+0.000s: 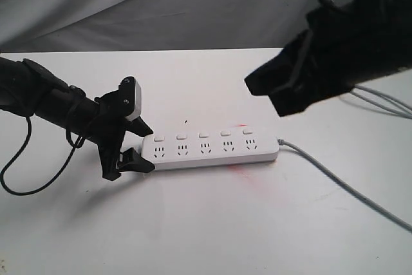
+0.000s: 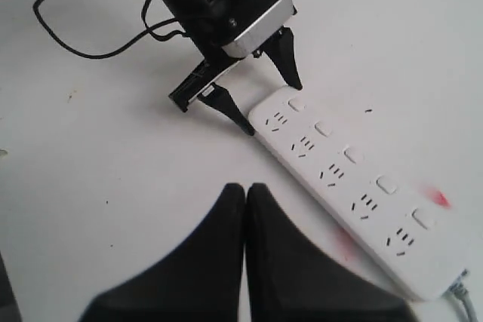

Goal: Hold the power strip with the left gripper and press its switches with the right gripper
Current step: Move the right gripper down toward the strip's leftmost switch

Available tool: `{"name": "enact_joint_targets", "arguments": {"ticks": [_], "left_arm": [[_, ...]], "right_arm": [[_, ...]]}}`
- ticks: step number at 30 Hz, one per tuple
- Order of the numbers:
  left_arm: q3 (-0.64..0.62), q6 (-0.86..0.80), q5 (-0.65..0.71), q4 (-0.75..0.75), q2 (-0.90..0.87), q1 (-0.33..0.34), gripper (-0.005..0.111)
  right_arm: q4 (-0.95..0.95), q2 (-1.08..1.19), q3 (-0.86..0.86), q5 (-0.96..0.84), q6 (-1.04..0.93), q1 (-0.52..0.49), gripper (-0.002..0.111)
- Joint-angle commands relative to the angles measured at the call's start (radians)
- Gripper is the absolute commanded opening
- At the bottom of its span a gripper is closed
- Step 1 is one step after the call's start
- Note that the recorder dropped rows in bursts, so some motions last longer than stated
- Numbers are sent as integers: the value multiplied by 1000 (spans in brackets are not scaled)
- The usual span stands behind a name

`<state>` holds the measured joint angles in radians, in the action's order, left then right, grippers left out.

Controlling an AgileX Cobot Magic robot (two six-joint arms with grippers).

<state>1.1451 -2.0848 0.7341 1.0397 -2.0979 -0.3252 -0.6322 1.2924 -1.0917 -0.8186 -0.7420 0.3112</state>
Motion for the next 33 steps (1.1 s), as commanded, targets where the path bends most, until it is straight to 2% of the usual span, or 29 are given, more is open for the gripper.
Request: {"name": "enact_joint_targets", "arguments": {"ticks": [1,6,13,27,33], "left_arm": [[1,-9,-17,-33,-1,-3,67],[1,-9,-17,-33,-1,-3,67],[1,-9,-17,-33,-1,-3,67],[1,-9,-17,-33,-1,-3,67],[1,-9,-17,-33,-1,-3,67]], "right_arm": [[-11,158,-184,-50,-96,4,0],[-14,295,-299,-50,-247,4,0],[-41,423,-314,-6,-421,4,0],[-348,712,-314,146,-874,5,0],[-432,826,-417,102,-928,5,0]]}}
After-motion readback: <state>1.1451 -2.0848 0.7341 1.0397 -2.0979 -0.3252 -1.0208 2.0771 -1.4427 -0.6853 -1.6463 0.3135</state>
